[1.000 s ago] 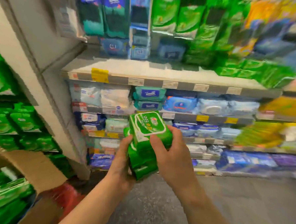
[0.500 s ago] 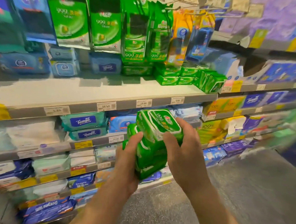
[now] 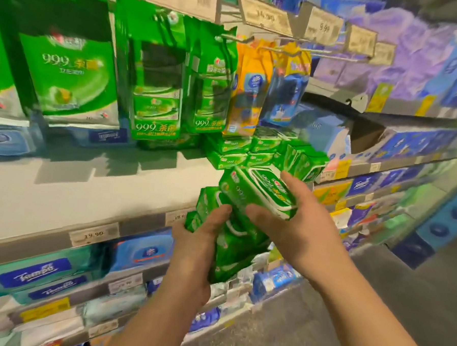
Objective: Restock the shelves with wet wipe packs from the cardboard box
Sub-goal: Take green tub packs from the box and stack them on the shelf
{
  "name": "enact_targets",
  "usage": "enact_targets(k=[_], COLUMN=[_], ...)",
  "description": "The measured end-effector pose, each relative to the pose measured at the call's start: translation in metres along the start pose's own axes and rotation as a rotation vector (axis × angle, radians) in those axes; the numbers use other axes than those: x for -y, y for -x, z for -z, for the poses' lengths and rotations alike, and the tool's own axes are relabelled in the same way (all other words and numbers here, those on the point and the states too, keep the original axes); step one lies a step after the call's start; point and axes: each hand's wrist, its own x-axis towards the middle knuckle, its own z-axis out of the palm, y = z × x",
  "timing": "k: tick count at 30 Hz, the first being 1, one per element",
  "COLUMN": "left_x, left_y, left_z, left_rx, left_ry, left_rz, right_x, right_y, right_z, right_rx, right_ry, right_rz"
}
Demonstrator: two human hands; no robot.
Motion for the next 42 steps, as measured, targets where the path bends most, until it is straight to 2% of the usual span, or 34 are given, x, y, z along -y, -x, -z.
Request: enact_targets(k=[6, 10, 14, 18, 24, 30, 36, 42], left_x=[-0.018, -0.018, -0.009, -0.003, 0.007, 0.003, -0.004, -0.009], left_y=[-0.033, -0.050, -0.065, -0.073, -0.084, -0.095, -0.105, -0.113], left_z=[-0.022, -0.045, -0.080, -0.104, -0.124, -0.137, -0.131, -0.126], left_rx=[0.036, -0.052, -0.043, -0.119, -0.211, -0.204, -0.162, -0.120], left_ry=[-0.010, -0.016, 0.010, 0.035, 0.124, 0.099, 0.099, 0.108], left_rz=[-0.040, -0.103, -0.155, -0.201, -0.242, -0.274, -0.284, -0.261], right_x=[-0.050, -0.093, -0.131, -0.152, -0.174, -0.186, -0.188, -0.176], right_y=[-0.068, -0.120, -0.178, -0.225, -0.274, -0.304, -0.317, -0.306], right_z=[0.015, 0.018, 0.027, 0.020, -0.007, -0.023, -0.026, -0.040], right_rx=[-0.017, -0.018, 0.131, 0.265, 0.365, 0.508, 0.539, 0.421], right_ry=[-0.153, -0.215, -0.152, -0.101, 0.028, 0.152, 0.334, 0.525], right_rz=[0.027, 0.009, 0.097, 0.165, 0.303, 0.378, 0.376, 0.460])
